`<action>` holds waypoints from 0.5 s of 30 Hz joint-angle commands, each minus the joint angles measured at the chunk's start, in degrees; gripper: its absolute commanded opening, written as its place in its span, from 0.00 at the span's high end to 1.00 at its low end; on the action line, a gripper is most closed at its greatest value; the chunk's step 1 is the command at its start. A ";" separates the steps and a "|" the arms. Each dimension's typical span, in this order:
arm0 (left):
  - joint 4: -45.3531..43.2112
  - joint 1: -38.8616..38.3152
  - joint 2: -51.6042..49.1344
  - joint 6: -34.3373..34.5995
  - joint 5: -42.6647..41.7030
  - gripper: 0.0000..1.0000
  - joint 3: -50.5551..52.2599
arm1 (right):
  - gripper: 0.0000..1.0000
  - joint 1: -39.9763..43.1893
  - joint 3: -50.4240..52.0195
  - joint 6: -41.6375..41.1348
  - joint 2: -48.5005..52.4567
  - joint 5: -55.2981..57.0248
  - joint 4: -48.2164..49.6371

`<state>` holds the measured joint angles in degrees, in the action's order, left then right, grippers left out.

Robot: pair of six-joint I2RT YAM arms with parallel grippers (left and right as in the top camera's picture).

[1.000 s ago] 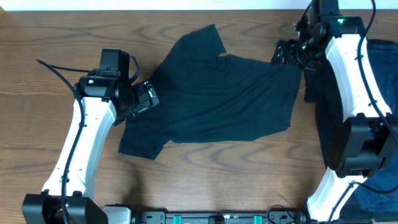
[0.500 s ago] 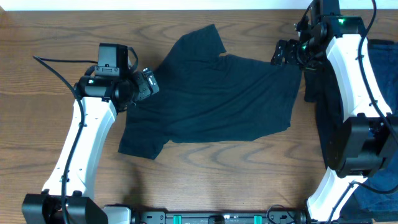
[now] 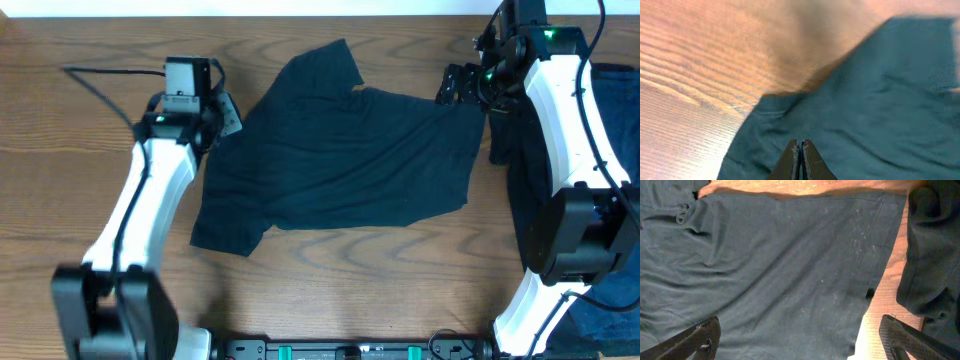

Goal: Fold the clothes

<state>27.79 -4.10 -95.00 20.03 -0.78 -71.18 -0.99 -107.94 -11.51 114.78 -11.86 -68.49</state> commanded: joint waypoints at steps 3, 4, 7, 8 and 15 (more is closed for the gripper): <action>-1.49 2.95 -9.90 -2.64 4.50 0.94 -0.26 | 0.01 -0.09 -0.09 -0.02 0.28 -0.39 -0.09; -2.12 3.72 -11.43 -2.64 4.48 0.94 -0.26 | 0.01 -0.09 -0.09 -0.02 0.28 -0.39 -0.09; -3.56 5.42 -14.49 -2.64 3.65 0.94 -0.26 | 0.01 -0.09 -0.09 -0.02 0.28 -0.39 -0.09; -3.98 5.92 -15.30 -2.67 2.45 0.94 -0.26 | 0.01 -0.09 -0.09 -0.02 0.28 -0.39 -0.09; -7.54 7.08 -16.13 -4.52 -4.37 0.94 -0.26 | 0.01 -0.09 -0.09 -0.02 0.28 -0.39 -0.09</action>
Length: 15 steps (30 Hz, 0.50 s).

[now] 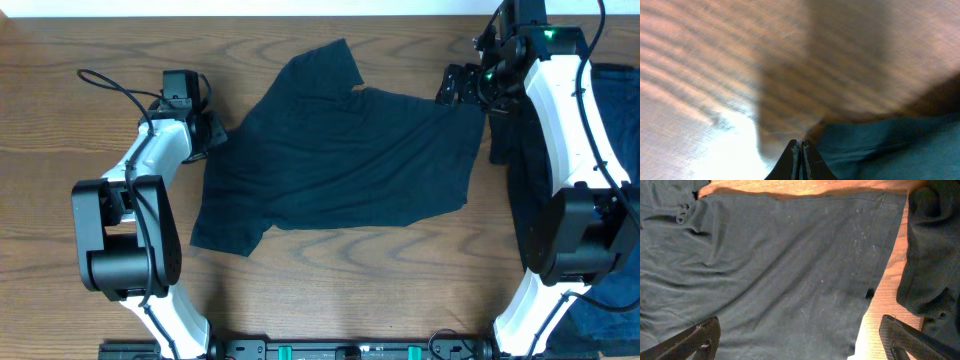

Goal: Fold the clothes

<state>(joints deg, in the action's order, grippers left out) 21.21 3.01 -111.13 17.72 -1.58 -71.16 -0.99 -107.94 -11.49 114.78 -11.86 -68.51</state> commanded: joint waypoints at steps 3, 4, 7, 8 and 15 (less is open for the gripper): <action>-1.86 -0.02 0.00 -2.69 -7.10 0.94 -0.28 | 0.01 -0.09 -0.09 -0.04 0.28 -0.39 -0.07; -1.90 -0.11 -0.07 -2.69 -8.31 0.94 -0.28 | 0.01 -0.09 -0.09 -0.04 0.28 -0.39 -0.07; -2.08 -0.70 -0.28 -2.73 -7.78 0.94 -0.26 | 0.01 -0.09 -0.09 -0.04 0.28 -0.39 -0.07; -2.29 -0.85 -0.46 -2.73 -7.58 0.94 -0.26 | 0.01 -0.09 -0.09 -0.04 0.28 -0.39 -0.07; -4.04 -1.03 -4.35 -2.67 -7.76 0.94 -0.26 | 0.01 -0.11 -0.09 -0.04 0.28 -0.39 -0.07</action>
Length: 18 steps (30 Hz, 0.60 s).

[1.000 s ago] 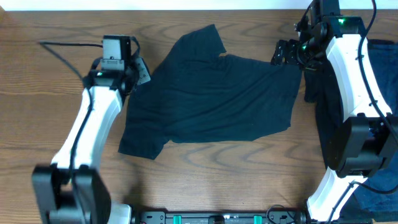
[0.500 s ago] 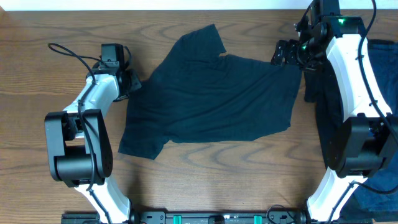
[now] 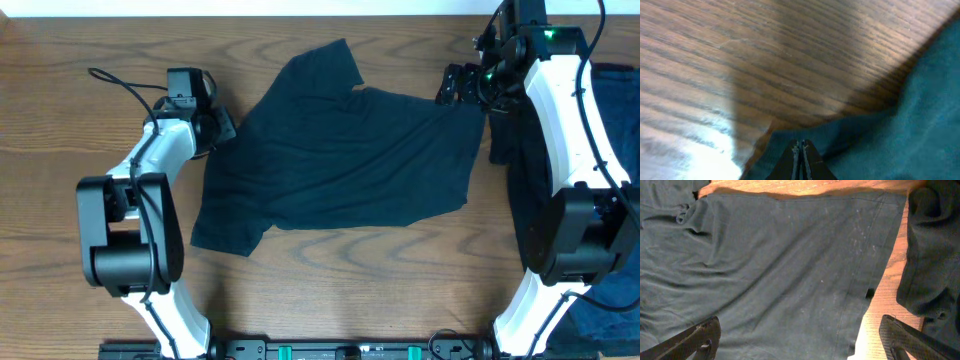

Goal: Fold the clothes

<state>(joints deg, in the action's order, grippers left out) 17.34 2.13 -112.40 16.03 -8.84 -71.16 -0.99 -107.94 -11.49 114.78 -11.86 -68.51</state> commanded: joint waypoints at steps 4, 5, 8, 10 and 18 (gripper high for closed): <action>-1.03 -0.24 -5.07 -0.98 -0.85 0.94 -0.26 | 0.01 -0.09 -0.09 -0.04 0.28 -0.39 -0.07; -1.20 -0.22 -5.27 -0.98 -0.81 0.94 -0.26 | 0.01 -0.09 -0.09 -0.04 0.28 -0.39 -0.07; -1.16 0.17 -5.14 -0.98 -0.55 0.94 -0.28 | 0.01 -0.11 -0.09 -0.04 0.28 -0.39 -0.07; -0.33 0.50 -5.11 -0.02 1.92 0.94 -0.28 | 0.01 -0.11 -0.09 -0.04 0.28 -0.39 -0.07; 8.83 2.29 -5.07 16.11 19.21 0.94 -0.28 | 0.01 -0.09 -0.09 -0.04 0.28 -0.39 -0.07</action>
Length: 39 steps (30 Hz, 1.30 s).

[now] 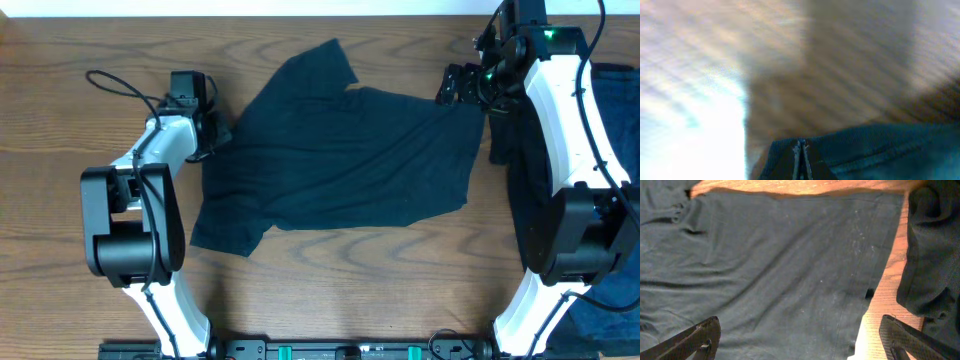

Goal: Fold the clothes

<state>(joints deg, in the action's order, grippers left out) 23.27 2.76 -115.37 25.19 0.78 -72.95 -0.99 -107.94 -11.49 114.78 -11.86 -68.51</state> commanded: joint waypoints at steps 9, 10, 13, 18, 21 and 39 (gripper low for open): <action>3.21 2.03 0.28 5.01 9.77 0.94 1.20 | 0.01 -0.11 -0.09 -0.04 0.28 -0.39 -0.07; 3.21 1.99 1.29 3.58 9.79 0.94 0.98 | 0.01 -0.11 -0.09 -0.04 0.28 -0.39 -0.07; 2.99 1.99 5.14 -0.44 9.81 0.94 0.00 | 0.01 -0.09 -0.09 -0.04 0.28 -0.39 -0.07; 3.34 1.81 14.49 -1.16 9.33 0.93 -0.39 | 0.01 -0.11 -0.09 -0.04 0.28 -0.39 -0.07; 6.36 1.31 20.00 -1.09 5.31 0.86 -0.37 | 0.01 -0.09 -0.09 -0.04 0.28 -0.39 -0.07; 22.12 -0.59 24.61 -1.14 -4.02 0.02 -0.24 | 0.01 -0.11 -0.09 -0.04 0.28 -0.39 -0.07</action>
<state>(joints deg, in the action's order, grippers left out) 45.12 2.13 -90.43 24.34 -2.85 -73.10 -0.99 -107.94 -11.49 114.78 -11.88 -68.51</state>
